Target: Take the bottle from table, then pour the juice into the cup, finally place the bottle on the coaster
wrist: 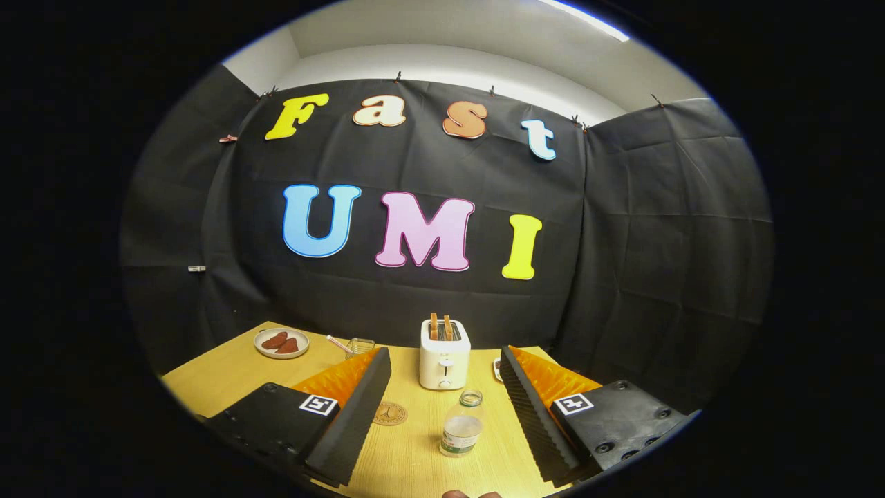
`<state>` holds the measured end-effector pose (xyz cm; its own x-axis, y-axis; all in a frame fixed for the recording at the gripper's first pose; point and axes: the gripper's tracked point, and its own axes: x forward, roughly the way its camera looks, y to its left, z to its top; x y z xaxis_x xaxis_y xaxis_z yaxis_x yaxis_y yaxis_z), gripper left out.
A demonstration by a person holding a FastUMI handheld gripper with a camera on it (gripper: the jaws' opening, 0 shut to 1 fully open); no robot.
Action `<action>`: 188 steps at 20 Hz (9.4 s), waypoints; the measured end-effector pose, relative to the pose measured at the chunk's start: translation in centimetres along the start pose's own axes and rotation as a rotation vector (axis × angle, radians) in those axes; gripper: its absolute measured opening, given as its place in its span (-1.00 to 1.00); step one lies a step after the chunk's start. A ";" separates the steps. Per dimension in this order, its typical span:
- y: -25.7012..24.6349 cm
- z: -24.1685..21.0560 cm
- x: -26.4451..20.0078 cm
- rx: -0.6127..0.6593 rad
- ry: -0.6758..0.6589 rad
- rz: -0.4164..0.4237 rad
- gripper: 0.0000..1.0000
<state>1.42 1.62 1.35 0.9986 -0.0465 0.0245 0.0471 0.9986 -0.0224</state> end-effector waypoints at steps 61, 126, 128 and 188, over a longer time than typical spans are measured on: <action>-3.2 -24.9 11.0 0.041 0.292 0.169 0.50; 15.5 -20.6 11.4 -1.425 -0.182 0.513 0.44; 15.3 -21.1 11.6 -1.461 -0.187 0.515 0.44; 18.8 -17.9 13.2 -1.935 -0.486 0.594 0.43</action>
<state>15.91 19.34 -16.61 0.8278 0.5299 -0.1845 0.0764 -0.4322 -0.8985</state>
